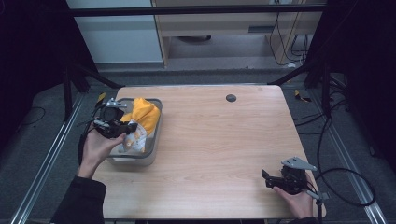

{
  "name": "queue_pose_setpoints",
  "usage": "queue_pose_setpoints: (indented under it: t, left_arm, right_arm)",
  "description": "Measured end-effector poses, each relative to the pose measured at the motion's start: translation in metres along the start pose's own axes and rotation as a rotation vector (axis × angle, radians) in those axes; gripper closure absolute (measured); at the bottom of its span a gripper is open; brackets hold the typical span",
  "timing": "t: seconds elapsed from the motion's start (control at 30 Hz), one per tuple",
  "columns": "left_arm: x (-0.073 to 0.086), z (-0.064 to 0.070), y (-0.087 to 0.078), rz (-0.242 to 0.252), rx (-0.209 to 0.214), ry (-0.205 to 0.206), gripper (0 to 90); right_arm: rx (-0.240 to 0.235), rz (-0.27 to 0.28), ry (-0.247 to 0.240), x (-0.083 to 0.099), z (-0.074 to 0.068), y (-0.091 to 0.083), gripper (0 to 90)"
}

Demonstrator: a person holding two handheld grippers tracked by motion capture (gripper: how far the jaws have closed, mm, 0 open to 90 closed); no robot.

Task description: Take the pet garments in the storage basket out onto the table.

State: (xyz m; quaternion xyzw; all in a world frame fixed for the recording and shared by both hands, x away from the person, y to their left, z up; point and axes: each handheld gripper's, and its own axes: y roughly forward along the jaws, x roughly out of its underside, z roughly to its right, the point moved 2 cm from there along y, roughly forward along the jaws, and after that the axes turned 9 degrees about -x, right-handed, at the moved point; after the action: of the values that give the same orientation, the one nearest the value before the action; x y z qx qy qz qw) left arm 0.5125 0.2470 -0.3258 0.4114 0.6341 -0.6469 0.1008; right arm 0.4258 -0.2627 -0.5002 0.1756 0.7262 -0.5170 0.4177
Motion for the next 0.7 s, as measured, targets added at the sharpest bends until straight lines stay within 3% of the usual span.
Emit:
queue_pose_setpoints:
  t: [0.7]
  left_arm:
    - [-0.01, 0.04, -0.009, 0.012, 0.071, 0.115, 80.1]
  right_arm:
    - [0.001, 0.006, -0.004, 0.0, 0.0, -0.001, 7.6]
